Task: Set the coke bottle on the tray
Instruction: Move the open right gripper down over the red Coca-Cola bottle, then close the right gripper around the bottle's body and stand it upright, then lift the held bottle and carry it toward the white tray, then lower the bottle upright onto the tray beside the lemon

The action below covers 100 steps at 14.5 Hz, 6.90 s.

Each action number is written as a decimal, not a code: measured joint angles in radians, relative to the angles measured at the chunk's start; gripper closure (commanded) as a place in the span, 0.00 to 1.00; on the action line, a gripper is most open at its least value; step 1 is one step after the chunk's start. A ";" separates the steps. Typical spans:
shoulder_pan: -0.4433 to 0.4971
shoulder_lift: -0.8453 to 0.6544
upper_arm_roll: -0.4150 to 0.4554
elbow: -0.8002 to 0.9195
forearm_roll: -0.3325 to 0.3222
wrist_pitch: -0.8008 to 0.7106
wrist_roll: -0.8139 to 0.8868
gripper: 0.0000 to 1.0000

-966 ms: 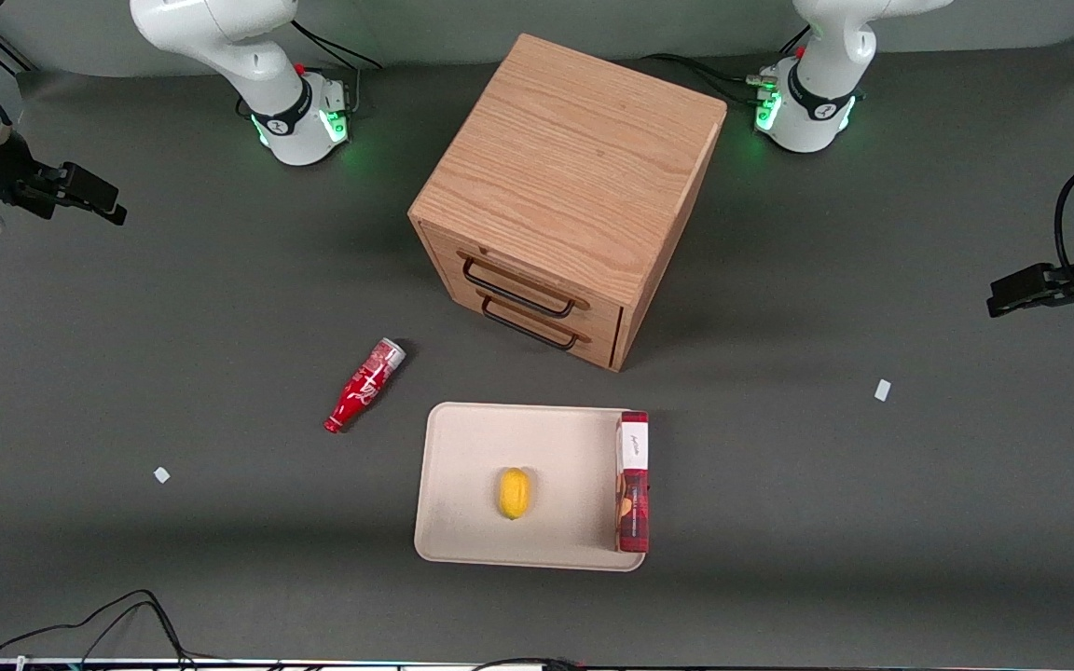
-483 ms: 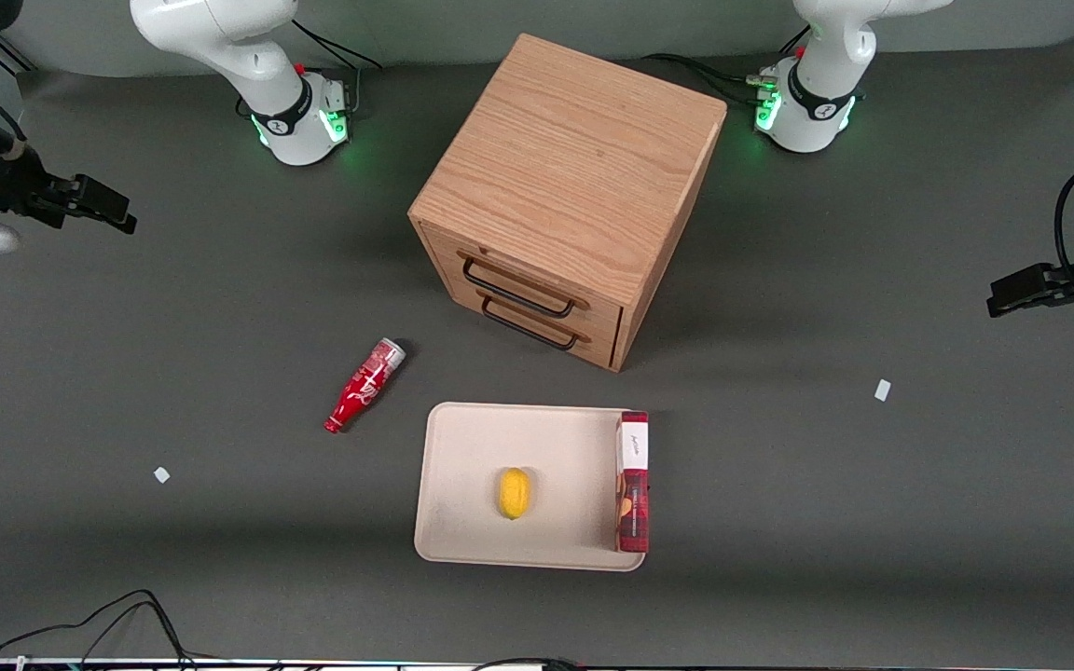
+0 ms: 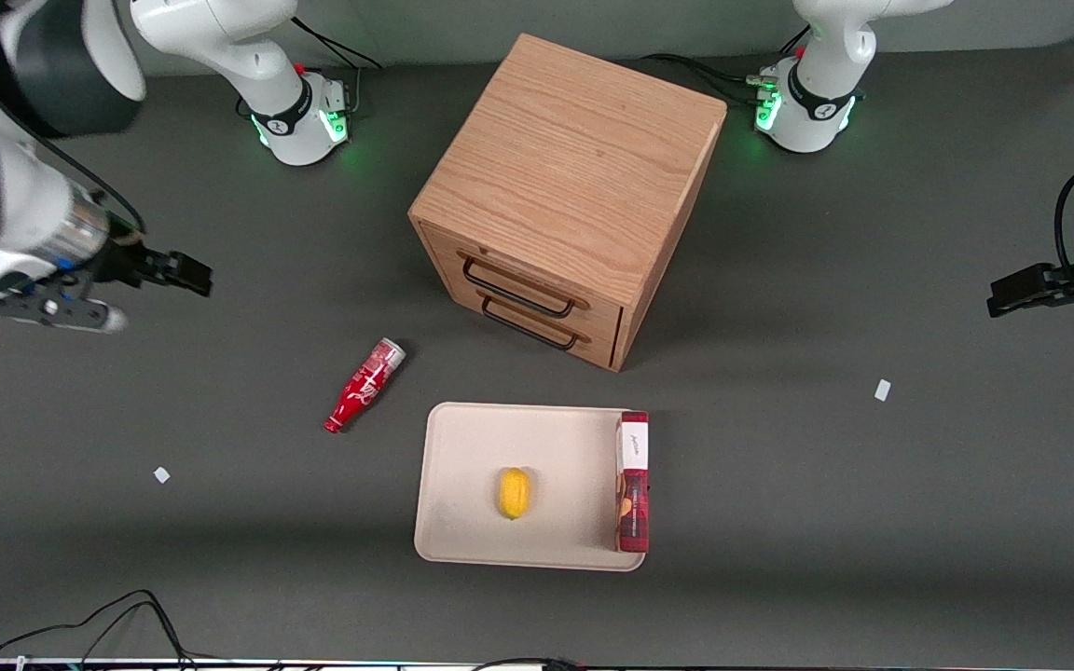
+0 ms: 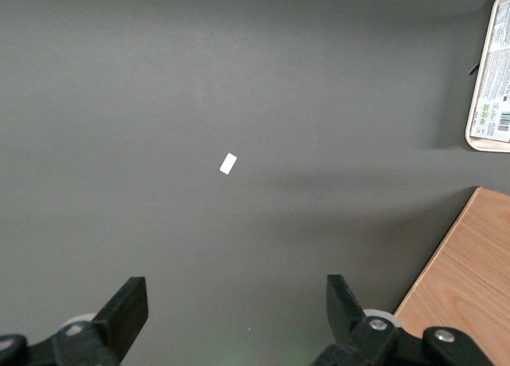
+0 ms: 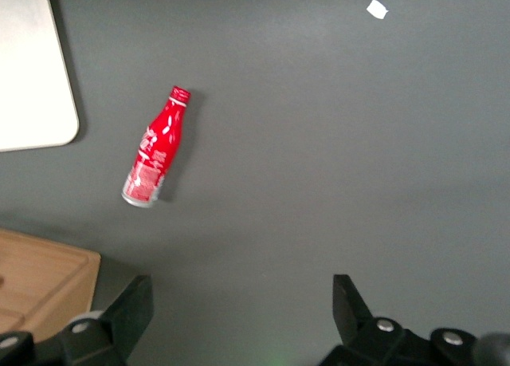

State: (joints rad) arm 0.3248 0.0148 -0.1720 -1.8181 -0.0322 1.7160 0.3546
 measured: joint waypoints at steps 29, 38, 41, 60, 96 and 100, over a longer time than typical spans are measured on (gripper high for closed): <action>-0.003 0.515 0.152 -0.172 0.029 0.715 0.519 0.19; -0.004 0.515 0.154 -0.174 0.031 0.729 0.519 1.00; -0.004 0.515 0.154 -0.172 0.034 0.729 0.519 1.00; -0.009 0.444 0.108 0.475 0.034 0.104 0.107 1.00; 0.044 1.068 0.245 0.832 0.035 0.527 0.045 0.00; 0.011 0.929 0.229 0.809 0.035 0.406 -0.029 0.00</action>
State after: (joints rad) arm 0.3356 0.9436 0.0569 -1.0087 0.0025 2.1217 0.3261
